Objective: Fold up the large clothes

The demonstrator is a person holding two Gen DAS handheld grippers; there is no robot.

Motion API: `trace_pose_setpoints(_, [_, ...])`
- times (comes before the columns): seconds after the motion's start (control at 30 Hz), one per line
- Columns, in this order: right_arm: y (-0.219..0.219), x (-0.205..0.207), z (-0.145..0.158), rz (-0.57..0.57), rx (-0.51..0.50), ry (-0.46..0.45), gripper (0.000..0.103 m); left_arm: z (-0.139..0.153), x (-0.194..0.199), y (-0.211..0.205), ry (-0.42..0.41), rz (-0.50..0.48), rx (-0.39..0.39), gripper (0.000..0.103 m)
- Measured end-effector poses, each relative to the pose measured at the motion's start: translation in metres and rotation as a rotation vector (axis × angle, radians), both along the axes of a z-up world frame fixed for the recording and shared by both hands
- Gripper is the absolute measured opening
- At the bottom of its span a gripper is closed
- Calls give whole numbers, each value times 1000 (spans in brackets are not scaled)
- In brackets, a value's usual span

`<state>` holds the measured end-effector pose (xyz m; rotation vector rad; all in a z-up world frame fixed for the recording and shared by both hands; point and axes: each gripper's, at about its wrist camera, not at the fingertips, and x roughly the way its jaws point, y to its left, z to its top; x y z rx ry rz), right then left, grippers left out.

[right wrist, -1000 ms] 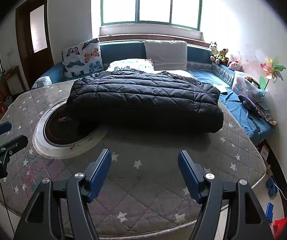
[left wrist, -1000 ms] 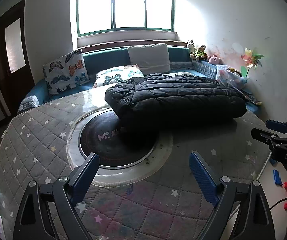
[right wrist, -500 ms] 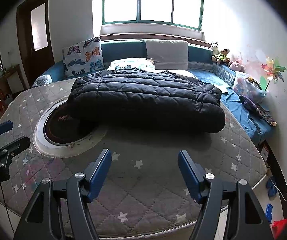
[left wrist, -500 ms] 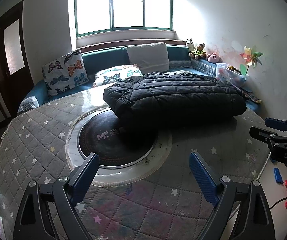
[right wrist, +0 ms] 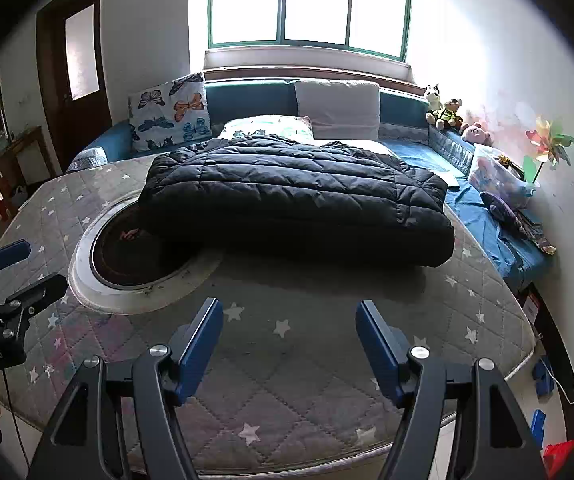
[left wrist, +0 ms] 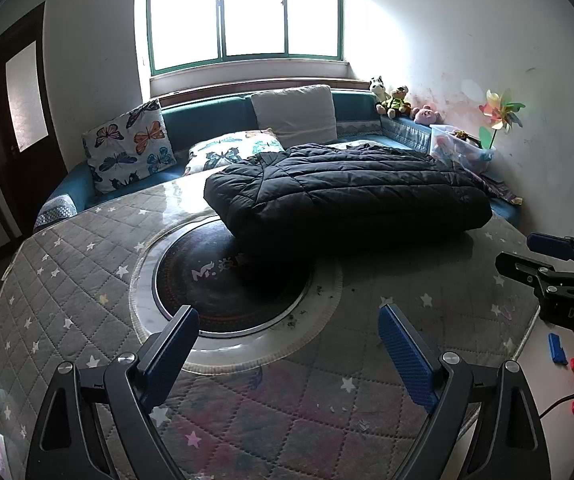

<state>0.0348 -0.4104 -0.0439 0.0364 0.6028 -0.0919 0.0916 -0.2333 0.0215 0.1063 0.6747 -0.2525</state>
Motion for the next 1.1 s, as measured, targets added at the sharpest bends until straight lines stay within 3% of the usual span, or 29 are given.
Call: trace_pose_setpoints(1.1, [1, 2, 1, 7, -4, 0, 75, -5, 1, 0, 2, -14, 7, 98])
